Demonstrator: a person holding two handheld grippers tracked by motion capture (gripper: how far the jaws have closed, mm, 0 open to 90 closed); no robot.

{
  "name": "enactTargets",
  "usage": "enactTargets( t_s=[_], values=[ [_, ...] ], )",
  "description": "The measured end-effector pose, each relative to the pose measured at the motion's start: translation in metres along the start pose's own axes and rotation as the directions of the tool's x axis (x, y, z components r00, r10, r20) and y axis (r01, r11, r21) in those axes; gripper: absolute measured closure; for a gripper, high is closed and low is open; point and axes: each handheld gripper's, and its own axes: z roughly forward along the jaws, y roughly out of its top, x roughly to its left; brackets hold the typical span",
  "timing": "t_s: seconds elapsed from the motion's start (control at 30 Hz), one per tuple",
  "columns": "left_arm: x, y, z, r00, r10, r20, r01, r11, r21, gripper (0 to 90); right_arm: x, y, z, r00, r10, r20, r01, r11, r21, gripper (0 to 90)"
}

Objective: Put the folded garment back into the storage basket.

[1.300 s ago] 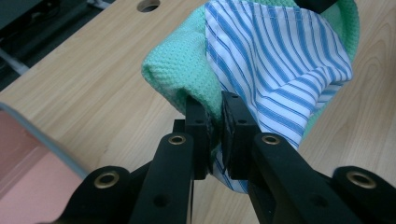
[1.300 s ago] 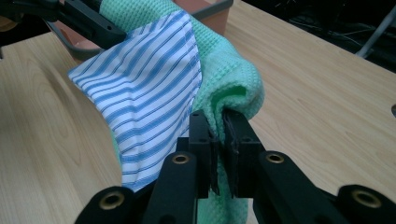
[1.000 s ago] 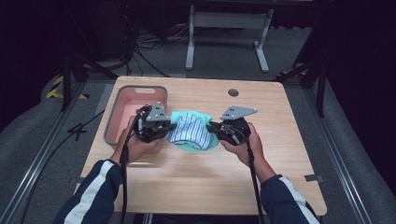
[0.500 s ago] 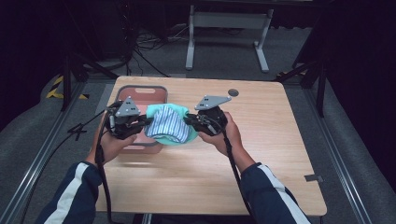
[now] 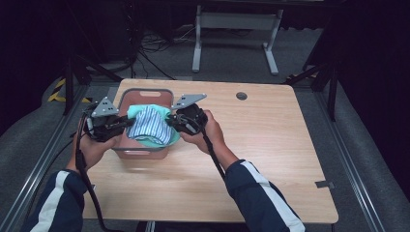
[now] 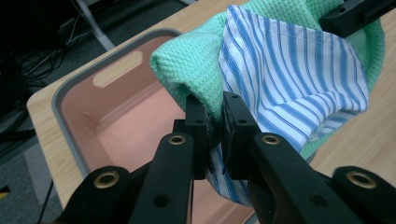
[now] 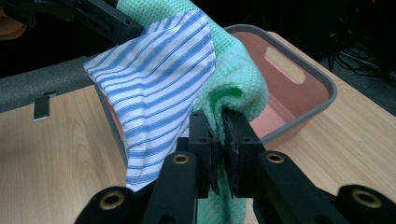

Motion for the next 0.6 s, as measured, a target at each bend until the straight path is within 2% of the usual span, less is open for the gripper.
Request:
enactTargets(
  t_s=[0.23, 0.33, 0.6],
  values=[
    [0.012, -0.005, 0.000, 0.9993, -0.004, -0.037, 0.005, 0.9996, 0.027, 82.5, 0.001, 0.006, 0.021, 0.9999, 0.011, -0.005, -0.011, 1.000, 0.004, 82.4],
    [0.017, -0.008, 0.001, 0.9985, -0.020, -0.050, 0.022, 0.9993, 0.029, 82.5, 0.002, 0.009, 0.031, 1.0000, 0.008, -0.004, -0.008, 1.000, 0.014, 82.4],
    [0.025, -0.017, 0.005, 0.9971, -0.039, -0.064, 0.041, 0.9986, 0.032, 82.5, 0.003, 0.012, 0.052, 0.9999, 0.011, -0.011, -0.011, 1.000, 0.028, 82.4]
  ],
)
